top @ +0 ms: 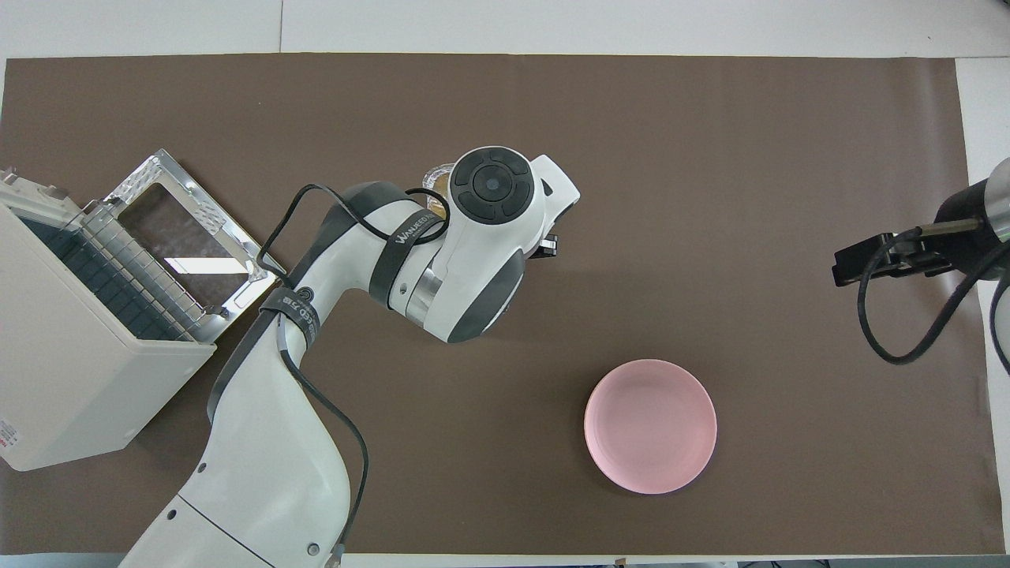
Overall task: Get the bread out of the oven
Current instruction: 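Pull the foil tray out of the oven with the left gripper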
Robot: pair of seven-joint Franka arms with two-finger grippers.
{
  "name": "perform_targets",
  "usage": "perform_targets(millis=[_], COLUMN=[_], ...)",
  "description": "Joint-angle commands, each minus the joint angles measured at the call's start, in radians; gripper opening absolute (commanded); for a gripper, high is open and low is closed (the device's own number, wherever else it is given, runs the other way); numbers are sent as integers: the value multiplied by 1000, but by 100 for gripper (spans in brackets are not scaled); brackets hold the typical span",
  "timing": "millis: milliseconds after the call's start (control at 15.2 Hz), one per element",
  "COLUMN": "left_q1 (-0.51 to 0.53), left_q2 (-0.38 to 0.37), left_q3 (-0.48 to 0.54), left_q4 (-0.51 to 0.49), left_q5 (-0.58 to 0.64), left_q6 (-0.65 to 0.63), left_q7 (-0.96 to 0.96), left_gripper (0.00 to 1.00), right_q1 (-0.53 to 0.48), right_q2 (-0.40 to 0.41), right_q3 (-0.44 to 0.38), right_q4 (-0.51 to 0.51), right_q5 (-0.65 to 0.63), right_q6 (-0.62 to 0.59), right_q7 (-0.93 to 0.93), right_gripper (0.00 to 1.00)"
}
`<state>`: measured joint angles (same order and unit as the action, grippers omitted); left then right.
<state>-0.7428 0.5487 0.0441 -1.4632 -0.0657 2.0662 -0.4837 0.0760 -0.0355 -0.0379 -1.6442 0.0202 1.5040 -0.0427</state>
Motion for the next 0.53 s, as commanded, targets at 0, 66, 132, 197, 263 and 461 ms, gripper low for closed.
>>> perform_targets(millis=[0, 66, 132, 197, 263, 461], left_q1=[-21, -26, -30, -29, -27, -24], left_q2=[-12, -13, -16, -16, -15, -15], left_q3=[17, 19, 19, 17, 17, 29], left_q4=[-45, -64, -68, -66, -62, -37], left_q5=[-20, -20, -20, -23, -25, -29], left_q6=[20, 28, 23, 26, 29, 0], left_q7=[36, 37, 36, 25, -16, -94], left_gripper=[0, 0, 0, 0, 11, 100], right_q1=[-19, -19, -19, -19, -19, -19], right_q2=[-9, -9, -9, -9, -9, -9], right_q3=[10, 10, 10, 10, 10, 10], right_q4=[1, 1, 1, 1, 1, 1], right_q5=[17, 15, 17, 15, 17, 17], right_q6=[-16, -16, -16, -16, -16, -16], right_q7=[-20, -20, -20, -20, -20, -20], right_gripper=[100, 100, 100, 100, 100, 100])
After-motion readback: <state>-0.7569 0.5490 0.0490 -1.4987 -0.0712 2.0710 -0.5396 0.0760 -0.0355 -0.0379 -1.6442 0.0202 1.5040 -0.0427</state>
